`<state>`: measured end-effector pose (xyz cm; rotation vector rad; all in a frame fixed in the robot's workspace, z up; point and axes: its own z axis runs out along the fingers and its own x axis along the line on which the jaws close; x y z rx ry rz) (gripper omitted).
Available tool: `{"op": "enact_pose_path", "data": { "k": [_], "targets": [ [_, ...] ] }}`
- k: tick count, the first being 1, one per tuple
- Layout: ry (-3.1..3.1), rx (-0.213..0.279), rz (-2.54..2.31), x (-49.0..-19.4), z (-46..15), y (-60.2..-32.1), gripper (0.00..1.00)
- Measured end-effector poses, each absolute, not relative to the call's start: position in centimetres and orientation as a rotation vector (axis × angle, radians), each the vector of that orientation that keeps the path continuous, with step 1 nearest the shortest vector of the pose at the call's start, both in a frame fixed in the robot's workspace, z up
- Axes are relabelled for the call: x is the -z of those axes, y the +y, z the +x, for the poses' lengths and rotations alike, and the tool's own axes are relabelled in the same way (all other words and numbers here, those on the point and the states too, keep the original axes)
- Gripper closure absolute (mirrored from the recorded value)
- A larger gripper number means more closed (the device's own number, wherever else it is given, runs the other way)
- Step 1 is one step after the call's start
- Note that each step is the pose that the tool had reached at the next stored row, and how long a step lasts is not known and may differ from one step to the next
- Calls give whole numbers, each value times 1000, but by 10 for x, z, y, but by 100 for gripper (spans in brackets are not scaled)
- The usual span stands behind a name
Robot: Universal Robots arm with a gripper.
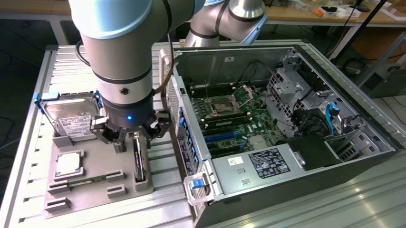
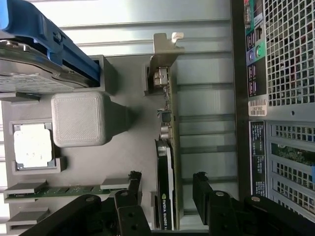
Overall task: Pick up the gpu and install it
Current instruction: 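Pick up the gpu and move the gpu toward the slot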
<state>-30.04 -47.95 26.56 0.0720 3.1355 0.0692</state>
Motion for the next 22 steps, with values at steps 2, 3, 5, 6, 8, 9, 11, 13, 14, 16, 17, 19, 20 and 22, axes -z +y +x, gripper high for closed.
{"op": "enact_pose_path", "data": {
  "k": [2, 3, 5, 6, 8, 9, 11, 13, 14, 16, 17, 19, 20, 22],
  "targets": [
    [3139, -69, 72, -264, -300, -479, 46],
    [3140, -69, 72, -263, -300, -479, 46],
    [3143, -69, 73, -262, -300, -479, 46],
    [3145, -69, 73, -261, -300, -479, 46],
    [3147, -69, 73, -260, -300, -479, 46],
    [3148, -69, 73, -259, -300, -479, 46],
    [3150, -69, 73, -258, -300, -479, 46],
    [3152, -69, 73, -257, -300, -479, 46],
    [3153, -69, 73, -257, -300, -479, 46],
    [3155, -69, 73, -256, -300, -479, 46],
    [3156, -69, 73, -255, -300, -479, 46],
    [3158, -69, 73, -255, -300, -479, 46],
    [3158, -69, 73, -254, -300, -479, 46],
    [3159, -69, 73, -253, -300, -479, 46]
  ]
}}
